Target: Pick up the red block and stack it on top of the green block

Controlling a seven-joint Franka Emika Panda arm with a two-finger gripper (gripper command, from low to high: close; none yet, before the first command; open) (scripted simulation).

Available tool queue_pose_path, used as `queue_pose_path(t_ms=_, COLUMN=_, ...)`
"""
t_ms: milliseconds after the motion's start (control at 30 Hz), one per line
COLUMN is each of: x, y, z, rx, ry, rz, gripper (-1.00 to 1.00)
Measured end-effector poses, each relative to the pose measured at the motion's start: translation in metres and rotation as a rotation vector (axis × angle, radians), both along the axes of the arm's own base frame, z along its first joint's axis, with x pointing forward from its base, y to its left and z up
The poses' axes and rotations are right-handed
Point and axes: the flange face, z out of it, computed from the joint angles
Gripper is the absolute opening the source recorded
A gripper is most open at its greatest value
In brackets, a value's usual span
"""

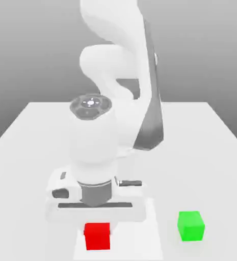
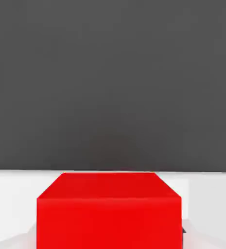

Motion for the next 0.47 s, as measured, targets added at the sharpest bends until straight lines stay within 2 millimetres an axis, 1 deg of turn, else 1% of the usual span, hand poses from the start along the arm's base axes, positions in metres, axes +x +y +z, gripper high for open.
queue_pose_path(t_ms=100, x=-0.021, y=0.075, z=0.014, rx=0.004, ry=0.001, rz=0.128, gripper=-1.0)
queue_pose_path(t_ms=133, x=-0.032, y=0.101, z=0.018, rx=0.002, ry=0.0, rz=0.177, gripper=-1.0)
queue_pose_path(t_ms=167, x=-0.047, y=0.134, z=0.023, rx=-0.001, ry=-0.001, rz=0.243, gripper=-1.0)
queue_pose_path(t_ms=200, x=-0.06, y=0.158, z=0.021, rx=-0.005, ry=-0.002, rz=0.292, gripper=-1.0)
queue_pose_path(t_ms=233, x=-0.064, y=0.165, z=0.014, rx=-0.008, ry=-0.003, rz=0.303, gripper=-1.0)
queue_pose_path(t_ms=333, x=-0.066, y=0.168, z=-0.019, rx=-0.01, ry=-0.003, rz=0.308, gripper=-1.0)
queue_pose_path(t_ms=367, x=-0.067, y=0.168, z=-0.029, rx=-0.01, ry=-0.003, rz=0.309, gripper=1.0)
queue_pose_path(t_ms=467, x=-0.067, y=0.168, z=-0.029, rx=-0.01, ry=-0.003, rz=0.309, gripper=1.0)
